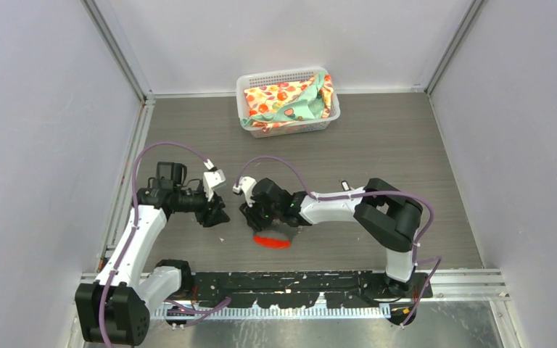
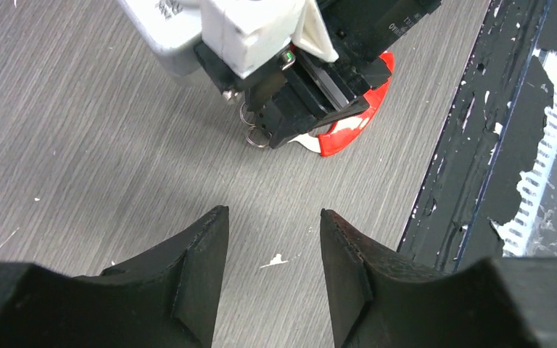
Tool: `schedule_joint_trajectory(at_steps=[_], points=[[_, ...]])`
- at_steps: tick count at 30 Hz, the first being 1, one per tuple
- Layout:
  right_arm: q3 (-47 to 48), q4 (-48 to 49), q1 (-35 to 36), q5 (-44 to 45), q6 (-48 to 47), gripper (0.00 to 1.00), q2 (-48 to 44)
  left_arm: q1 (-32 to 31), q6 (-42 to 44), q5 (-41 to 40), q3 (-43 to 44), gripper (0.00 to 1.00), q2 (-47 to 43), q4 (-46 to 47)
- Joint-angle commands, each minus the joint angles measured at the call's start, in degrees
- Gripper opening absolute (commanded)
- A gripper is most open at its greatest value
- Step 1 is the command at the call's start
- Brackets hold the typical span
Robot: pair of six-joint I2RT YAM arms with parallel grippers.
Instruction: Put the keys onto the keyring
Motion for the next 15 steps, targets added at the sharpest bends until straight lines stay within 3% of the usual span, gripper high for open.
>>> schedule_joint_trajectory(at_steps=[1, 15], points=[[0.14, 0.74, 0.0, 3.96, -2.79, 0.42, -5.59, 0.42, -3.19, 0.08, 0.98, 0.5, -1.12, 0.64], [1.23, 0.4, 3.82, 4.52, -0.04, 0.44, -4.56, 1.89, -9.22, 0.01, 2.25, 0.49, -0.7, 3.72]])
